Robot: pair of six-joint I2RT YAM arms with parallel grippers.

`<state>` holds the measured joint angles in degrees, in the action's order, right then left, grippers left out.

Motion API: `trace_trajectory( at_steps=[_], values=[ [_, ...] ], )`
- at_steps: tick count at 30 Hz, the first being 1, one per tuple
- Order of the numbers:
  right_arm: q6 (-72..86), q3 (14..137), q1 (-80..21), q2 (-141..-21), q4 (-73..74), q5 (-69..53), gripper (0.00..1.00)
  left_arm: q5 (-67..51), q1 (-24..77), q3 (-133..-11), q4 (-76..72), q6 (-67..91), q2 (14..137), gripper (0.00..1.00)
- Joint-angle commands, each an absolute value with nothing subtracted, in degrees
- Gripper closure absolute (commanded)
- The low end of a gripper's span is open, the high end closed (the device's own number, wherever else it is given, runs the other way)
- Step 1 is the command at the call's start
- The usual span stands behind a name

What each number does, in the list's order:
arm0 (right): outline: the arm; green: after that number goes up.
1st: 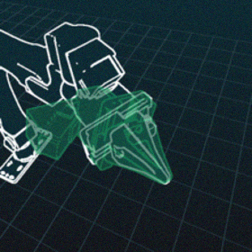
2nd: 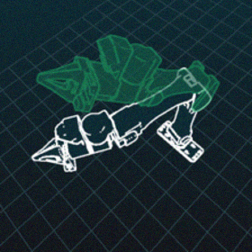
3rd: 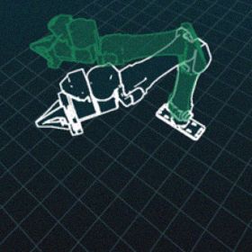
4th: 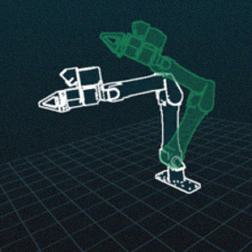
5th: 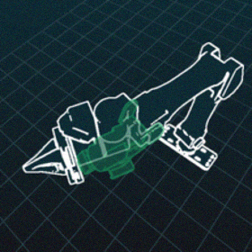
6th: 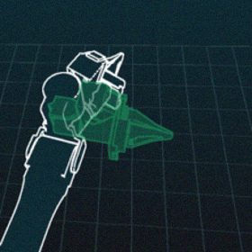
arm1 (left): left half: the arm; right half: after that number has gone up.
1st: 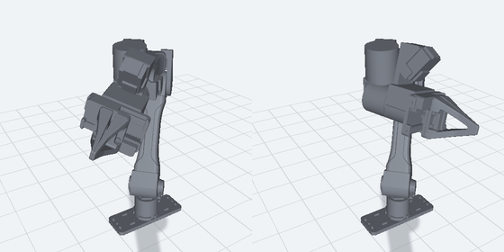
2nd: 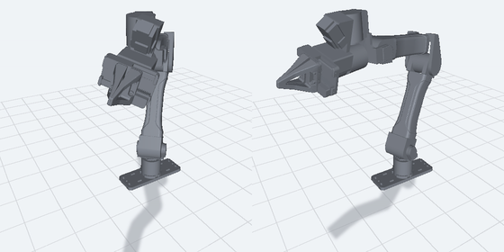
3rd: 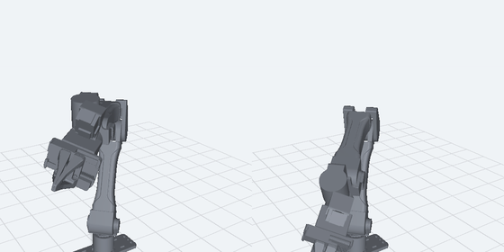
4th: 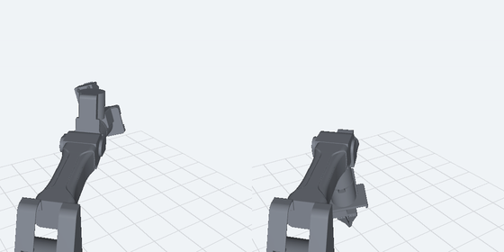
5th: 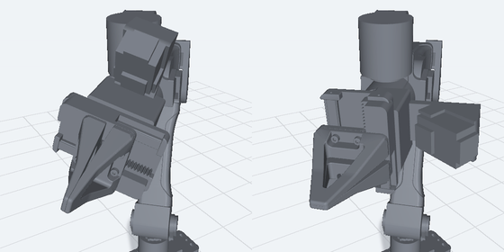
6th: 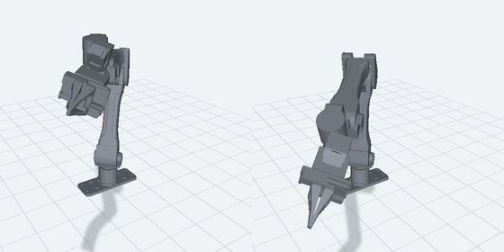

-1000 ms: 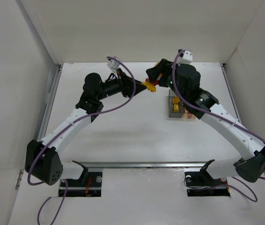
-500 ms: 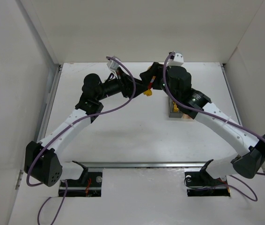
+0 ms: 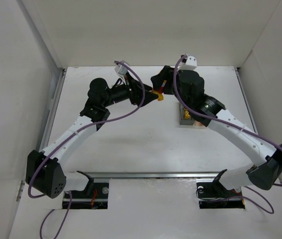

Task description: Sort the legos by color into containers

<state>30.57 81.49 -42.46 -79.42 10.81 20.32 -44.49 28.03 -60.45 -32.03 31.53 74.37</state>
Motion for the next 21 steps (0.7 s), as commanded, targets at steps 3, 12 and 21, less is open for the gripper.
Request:
trace_trajectory(
  at_steps=[3,12,21],
  values=[
    [25.23,81.83,-42.89,-74.37,1.07,22.50,1.00,-45.70,27.25,-62.23,-31.73,30.67,71.98,0.21],
    [22.41,79.01,-42.89,-72.60,-4.57,20.30,1.00,-47.81,27.25,-67.94,-30.32,32.51,74.26,0.18],
    [22.41,76.56,-42.89,-71.46,-7.55,19.85,1.00,-49.05,27.25,-69.61,-32.35,36.12,74.79,0.16]
  ],
)
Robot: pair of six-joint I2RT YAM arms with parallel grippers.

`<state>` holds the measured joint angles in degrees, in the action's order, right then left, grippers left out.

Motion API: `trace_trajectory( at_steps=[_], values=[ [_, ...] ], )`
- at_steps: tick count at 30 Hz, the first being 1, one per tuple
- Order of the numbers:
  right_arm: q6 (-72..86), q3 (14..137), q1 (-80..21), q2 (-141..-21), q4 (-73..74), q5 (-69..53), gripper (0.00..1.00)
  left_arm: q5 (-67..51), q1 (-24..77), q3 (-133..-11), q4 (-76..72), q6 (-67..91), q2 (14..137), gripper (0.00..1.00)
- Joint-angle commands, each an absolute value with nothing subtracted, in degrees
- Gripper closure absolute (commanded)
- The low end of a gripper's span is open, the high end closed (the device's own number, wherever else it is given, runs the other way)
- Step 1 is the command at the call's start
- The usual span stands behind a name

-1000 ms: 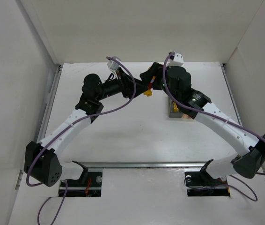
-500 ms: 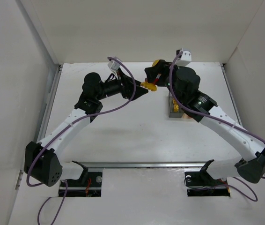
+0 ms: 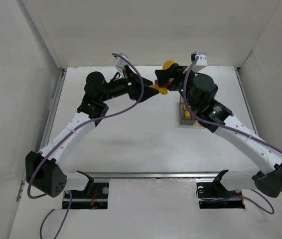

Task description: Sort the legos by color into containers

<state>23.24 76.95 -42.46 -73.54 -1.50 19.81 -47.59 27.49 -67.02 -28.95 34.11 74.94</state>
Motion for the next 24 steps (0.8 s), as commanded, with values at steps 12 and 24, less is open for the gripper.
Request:
trace_trajectory(
  at_steps=[12,24],
  values=[
    [20.03,66.01,-45.09,-70.30,-37.44,31.90,1.00,-36.48,26.10,-74.70,-20.49,32.27,75.85,0.24],
    [23.12,68.03,-45.09,-74.27,-37.44,34.10,1.00,-36.04,26.63,-74.71,-20.74,31.03,76.90,0.32]
  ],
)
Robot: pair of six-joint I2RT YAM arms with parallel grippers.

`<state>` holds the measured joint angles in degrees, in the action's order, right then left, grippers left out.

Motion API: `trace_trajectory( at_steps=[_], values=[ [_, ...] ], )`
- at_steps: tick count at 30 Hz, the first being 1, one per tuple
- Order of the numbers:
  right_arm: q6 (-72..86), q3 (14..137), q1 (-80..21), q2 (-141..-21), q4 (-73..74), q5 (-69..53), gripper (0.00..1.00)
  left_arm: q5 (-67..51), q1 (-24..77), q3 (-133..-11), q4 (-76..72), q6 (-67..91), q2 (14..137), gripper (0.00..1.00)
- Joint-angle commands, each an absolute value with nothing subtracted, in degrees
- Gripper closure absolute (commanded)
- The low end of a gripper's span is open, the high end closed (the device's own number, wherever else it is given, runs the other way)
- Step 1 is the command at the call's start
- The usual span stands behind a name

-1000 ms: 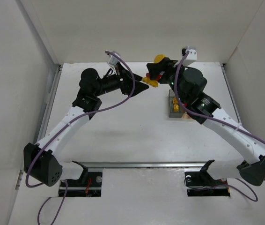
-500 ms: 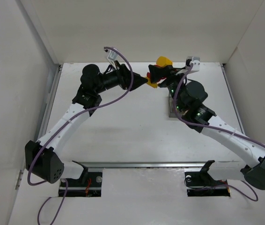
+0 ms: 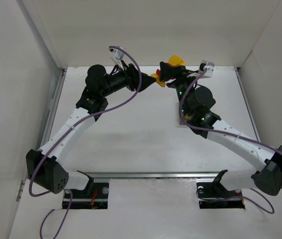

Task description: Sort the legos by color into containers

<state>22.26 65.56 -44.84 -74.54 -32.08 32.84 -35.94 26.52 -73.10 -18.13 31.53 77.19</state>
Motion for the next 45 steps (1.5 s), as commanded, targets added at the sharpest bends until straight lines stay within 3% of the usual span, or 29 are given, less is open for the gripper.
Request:
trace_trajectory(
  at_steps=[1,6,12,20,22,27,30,32,36,38,39,40,41,45],
  values=[
    [23.12,68.03,-45.09,-74.27,-37.44,34.10,1.00,-36.04,26.63,-74.71,-21.61,31.03,76.90,0.34],
    [24.26,68.64,-45.09,-75.40,-37.44,34.89,1.00,-35.51,28.83,-75.23,-22.41,30.15,77.52,0.30],
    [24.79,68.64,-45.62,-75.41,-37.44,33.49,1.00,-33.93,28.83,-75.23,-23.20,30.15,78.57,0.35],
    [26.98,68.03,-45.62,-75.94,-37.44,32.52,1.00,-34.45,28.83,-75.23,-24.96,28.48,78.57,0.55],
    [26.98,68.03,-46.14,-76.46,-37.44,31.99,1.00,-34.45,28.83,-75.23,-26.10,28.48,78.57,0.55],
    [27.50,68.03,-46.67,-76.99,-37.44,32.52,1.00,-36.12,28.83,-75.23,-26.63,28.48,78.57,0.43],
    [27.51,68.03,-46.67,-76.99,-36.83,33.66,1.00,-36.74,28.83,-75.23,-26.11,28.48,78.57,0.53],
    [27.51,68.03,-46.67,-76.99,-36.83,34.18,1.00,-36.74,28.83,-75.23,-25.41,28.48,78.57,0.66],
    [27.51,68.03,-46.67,-76.46,-36.83,35.24,1.00,-36.74,28.83,-74.71,-23.91,28.48,78.05,0.69],
    [26.89,68.03,-46.67,-76.46,-36.83,35.24,1.00,-36.74,28.83,-74.71,-23.38,28.48,78.05,0.74],
    [26.89,68.03,-46.67,-76.46,-36.83,35.24,1.00,-36.74,28.83,-74.71,-23.38,28.48,78.05,0.79],
    [26.89,68.03,-46.67,-76.46,-36.83,35.24,1.00,-36.74,28.83,-74.71,-23.38,28.48,78.05,0.92],
    [26.89,68.03,-46.67,-76.46,-36.30,35.24,1.00,-36.74,28.83,-74.71,-23.38,28.48,78.05,1.00],
    [23.66,68.64,-46.67,-75.94,-32.80,40.41,1.00,-36.04,28.83,-74.71,-18.73,24.53,77.52,1.00]
  ],
)
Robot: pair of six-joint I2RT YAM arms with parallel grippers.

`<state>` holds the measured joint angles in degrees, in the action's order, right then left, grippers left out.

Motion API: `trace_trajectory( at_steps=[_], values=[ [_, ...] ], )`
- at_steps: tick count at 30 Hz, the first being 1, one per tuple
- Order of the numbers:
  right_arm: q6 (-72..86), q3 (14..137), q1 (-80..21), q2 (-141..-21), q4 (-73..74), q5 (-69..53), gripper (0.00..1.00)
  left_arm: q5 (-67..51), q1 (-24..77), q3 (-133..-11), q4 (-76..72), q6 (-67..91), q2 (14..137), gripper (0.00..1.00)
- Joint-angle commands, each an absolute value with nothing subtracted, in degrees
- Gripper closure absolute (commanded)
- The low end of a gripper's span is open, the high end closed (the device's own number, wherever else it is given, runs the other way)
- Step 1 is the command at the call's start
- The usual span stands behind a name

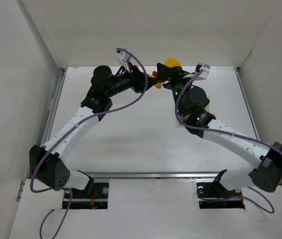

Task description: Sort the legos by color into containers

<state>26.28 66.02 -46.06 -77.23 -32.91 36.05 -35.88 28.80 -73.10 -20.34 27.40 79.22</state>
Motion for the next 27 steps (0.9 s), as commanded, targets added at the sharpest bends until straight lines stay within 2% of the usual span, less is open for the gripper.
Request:
trace_trajectory(
  at_steps=[1,4,18,21,27],
  values=[
    [21.90,68.64,-46.67,-75.94,-32.78,44.26,1.00,-36.04,28.83,-74.10,-17.33,23.56,77.52,1.00],
    [15.31,68.64,-46.15,-75.94,-32.78,50.16,1.00,-35.43,28.83,-73.39,-11.62,18.56,76.99,1.00],
    [10.63,67.32,-42.11,-75.94,-26.38,50.89,1.00,-35.07,28.83,-72.77,-5.45,10.91,79.28,1.00],
    [10.63,67.32,-40.70,-75.94,-16.99,45.12,1.00,-34.28,28.83,-72.08,-4.31,7.04,79.89,1.00],
    [13.79,71.71,-37.62,-82.41,3.82,17.01,1.00,-25.86,28.30,-70.05,-1.59,-1.65,76.03,1.00]
  ],
)
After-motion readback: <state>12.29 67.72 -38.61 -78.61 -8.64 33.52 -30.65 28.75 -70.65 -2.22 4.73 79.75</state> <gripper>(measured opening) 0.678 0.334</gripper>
